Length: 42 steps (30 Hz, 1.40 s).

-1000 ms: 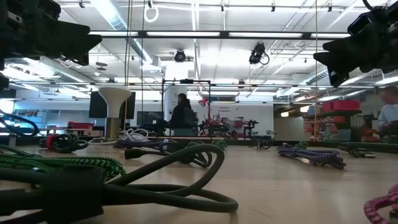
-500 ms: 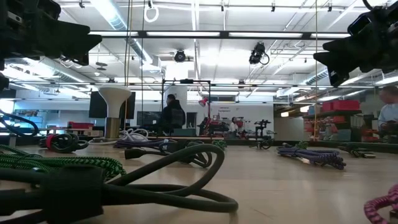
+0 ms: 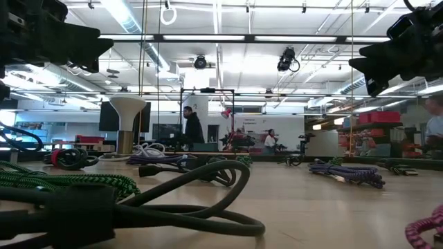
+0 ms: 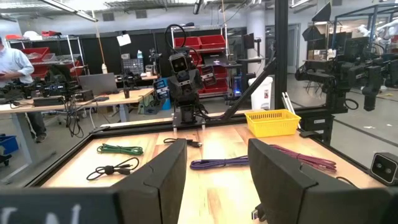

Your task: Pick & Place USB Port

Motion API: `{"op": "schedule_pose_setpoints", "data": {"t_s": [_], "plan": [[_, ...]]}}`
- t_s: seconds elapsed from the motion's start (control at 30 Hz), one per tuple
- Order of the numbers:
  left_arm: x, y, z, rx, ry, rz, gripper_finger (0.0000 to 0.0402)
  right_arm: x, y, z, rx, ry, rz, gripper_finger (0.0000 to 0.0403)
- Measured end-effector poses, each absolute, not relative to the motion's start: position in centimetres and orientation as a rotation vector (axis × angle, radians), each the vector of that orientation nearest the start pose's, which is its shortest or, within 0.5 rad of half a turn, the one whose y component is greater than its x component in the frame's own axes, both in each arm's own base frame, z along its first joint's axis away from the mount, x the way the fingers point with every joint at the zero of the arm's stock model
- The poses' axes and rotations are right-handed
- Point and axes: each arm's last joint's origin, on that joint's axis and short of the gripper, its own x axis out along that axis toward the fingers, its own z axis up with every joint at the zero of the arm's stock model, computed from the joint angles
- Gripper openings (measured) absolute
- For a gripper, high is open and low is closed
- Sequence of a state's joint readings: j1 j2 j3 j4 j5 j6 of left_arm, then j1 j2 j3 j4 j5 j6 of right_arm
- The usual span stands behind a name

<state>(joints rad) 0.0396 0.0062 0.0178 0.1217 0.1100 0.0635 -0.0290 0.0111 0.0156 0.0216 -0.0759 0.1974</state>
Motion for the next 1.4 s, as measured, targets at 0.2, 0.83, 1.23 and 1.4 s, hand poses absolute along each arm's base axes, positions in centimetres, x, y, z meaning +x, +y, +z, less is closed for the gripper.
{"op": "schedule_pose_setpoints", "data": {"t_s": [0.2, 0.83, 1.23, 1.4], "plan": [[9.6, 0.1, 18.1, 0.074, -0.135, -0.066, 0.0177, 9.7, -0.1, 17.0, 0.196, -0.022, 0.049, 0.0141], [9.6, 0.1, 18.1, 0.073, -0.136, -0.066, 0.0177, 9.6, -0.5, 18.5, 0.204, -0.195, -0.09, 0.0141], [9.6, 0.1, 18.1, 0.072, -0.136, -0.04, 0.0177, 8.3, -1.8, 20.8, 0.172, -0.463, -0.585, 0.0141], [9.6, 0.2, 18.3, 0.072, -0.159, -0.015, 0.0177, 7.5, -1.9, 21.9, 0.116, -0.564, -0.662, 0.0141]]}}
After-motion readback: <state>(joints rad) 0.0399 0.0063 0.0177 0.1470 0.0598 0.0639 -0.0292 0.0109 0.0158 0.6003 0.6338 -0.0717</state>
